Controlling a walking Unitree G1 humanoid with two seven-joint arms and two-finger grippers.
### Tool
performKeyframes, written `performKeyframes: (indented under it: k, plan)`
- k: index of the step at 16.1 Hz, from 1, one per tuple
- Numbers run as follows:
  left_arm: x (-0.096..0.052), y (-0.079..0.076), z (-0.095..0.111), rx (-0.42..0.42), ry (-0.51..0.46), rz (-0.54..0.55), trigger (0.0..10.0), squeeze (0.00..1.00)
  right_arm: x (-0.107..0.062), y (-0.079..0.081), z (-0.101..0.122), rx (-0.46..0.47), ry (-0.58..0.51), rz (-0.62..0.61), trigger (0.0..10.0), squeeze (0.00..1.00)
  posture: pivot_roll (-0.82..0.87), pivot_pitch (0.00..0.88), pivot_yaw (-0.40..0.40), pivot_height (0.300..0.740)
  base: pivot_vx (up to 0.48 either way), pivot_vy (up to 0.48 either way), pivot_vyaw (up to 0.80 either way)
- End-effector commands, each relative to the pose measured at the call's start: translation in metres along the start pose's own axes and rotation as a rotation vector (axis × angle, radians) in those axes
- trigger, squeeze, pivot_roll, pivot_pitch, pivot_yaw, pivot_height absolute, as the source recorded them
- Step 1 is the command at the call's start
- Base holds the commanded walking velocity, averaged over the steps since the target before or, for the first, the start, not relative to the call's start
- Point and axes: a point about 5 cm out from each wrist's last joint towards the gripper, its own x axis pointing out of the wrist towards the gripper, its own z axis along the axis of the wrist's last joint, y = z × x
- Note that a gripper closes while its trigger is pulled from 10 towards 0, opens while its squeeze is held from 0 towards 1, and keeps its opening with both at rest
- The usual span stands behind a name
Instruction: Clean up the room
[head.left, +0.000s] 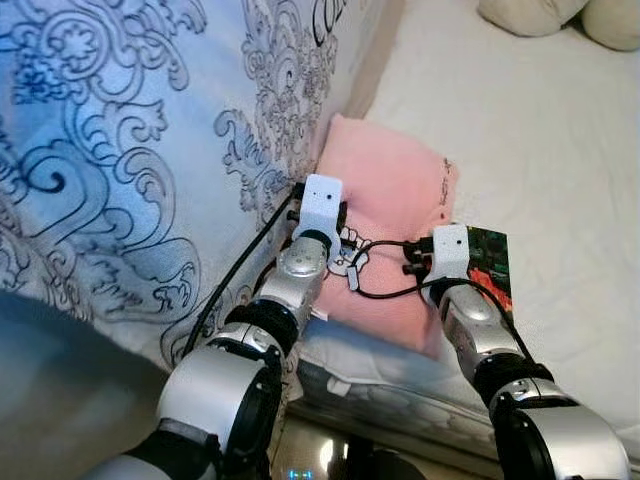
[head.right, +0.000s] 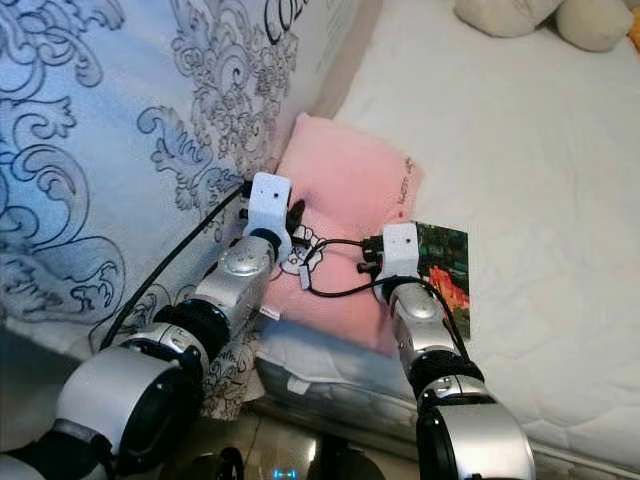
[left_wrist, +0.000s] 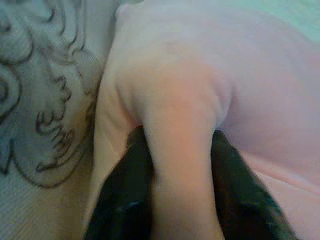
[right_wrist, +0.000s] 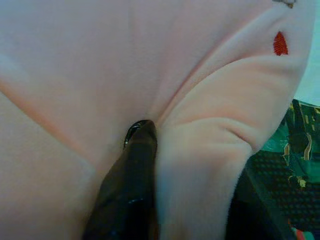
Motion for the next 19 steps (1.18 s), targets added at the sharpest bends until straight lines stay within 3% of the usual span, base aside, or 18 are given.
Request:
performKeyframes:
  k: [1,3,7,10,11,13,14,15,17,18,19]
  plan:
    - [-0.003,-0.015,-0.007,0.020,0.005,-0.062,10.0,1.00,-0.008,0.001,-0.022,0.013,0.069,0.003,10.0,1.00,0.09,0.222,-0.057,0.740,0.000,0.000,0.00]
    - [-0.004,-0.022,-0.003,0.117,-0.055,-0.104,10.0,1.00,-0.012,0.001,-0.028,0.068,0.064,-0.033,10.0,1.00,0.09,0.136,-0.059,0.740,0.000,0.000,0.00]
    - [-0.006,-0.014,0.001,0.186,-0.129,-0.146,10.0,1.00,-0.019,0.005,-0.031,0.081,-0.009,-0.058,10.0,1.00,0.10,0.029,-0.056,0.740,0.000,0.000,0.00]
    - [-0.011,-0.001,-0.001,0.102,-0.165,-0.140,10.0,1.00,-0.030,-0.009,-0.021,0.053,-0.140,-0.141,10.0,1.00,0.11,0.000,-0.050,0.740,0.000,0.000,0.00]
    - [-0.015,0.005,-0.007,0.047,-0.173,-0.124,10.0,1.00,-0.036,-0.021,-0.014,0.055,-0.192,-0.215,10.0,1.00,0.11,0.000,-0.055,0.740,0.000,0.000,0.00]
    - [-0.028,0.014,-0.018,0.045,-0.188,-0.123,10.0,1.00,-0.051,-0.033,-0.004,0.016,-0.284,-0.281,10.0,1.00,0.12,0.000,-0.056,0.740,0.000,0.000,0.00]
    - [-0.032,0.017,-0.021,0.058,-0.190,-0.120,10.0,1.00,-0.055,-0.034,-0.004,0.008,-0.300,-0.288,10.0,1.00,0.13,0.000,-0.056,0.740,0.000,0.000,0.00]
    - [-0.042,0.029,-0.032,0.067,-0.169,-0.098,10.0,1.00,-0.071,-0.036,-0.014,-0.025,-0.293,-0.305,10.0,1.00,0.14,0.000,-0.058,0.740,0.000,0.000,0.00]
    - [-0.051,0.038,-0.040,0.044,-0.141,-0.075,10.0,1.00,-0.082,-0.033,-0.037,-0.024,-0.208,-0.291,10.0,1.00,0.14,0.000,-0.052,0.740,0.000,0.000,0.00]
    - [-0.055,0.039,-0.047,0.052,-0.105,-0.079,10.0,0.31,-0.084,-0.028,-0.055,-0.025,-0.130,-0.270,10.0,1.00,0.14,0.000,-0.047,0.740,0.000,0.000,0.00]
    - [-0.055,0.037,-0.046,0.035,-0.115,-0.081,10.0,0.00,-0.084,-0.026,-0.055,-0.012,-0.128,-0.272,10.0,1.00,0.14,0.000,-0.044,0.740,0.000,0.000,0.00]
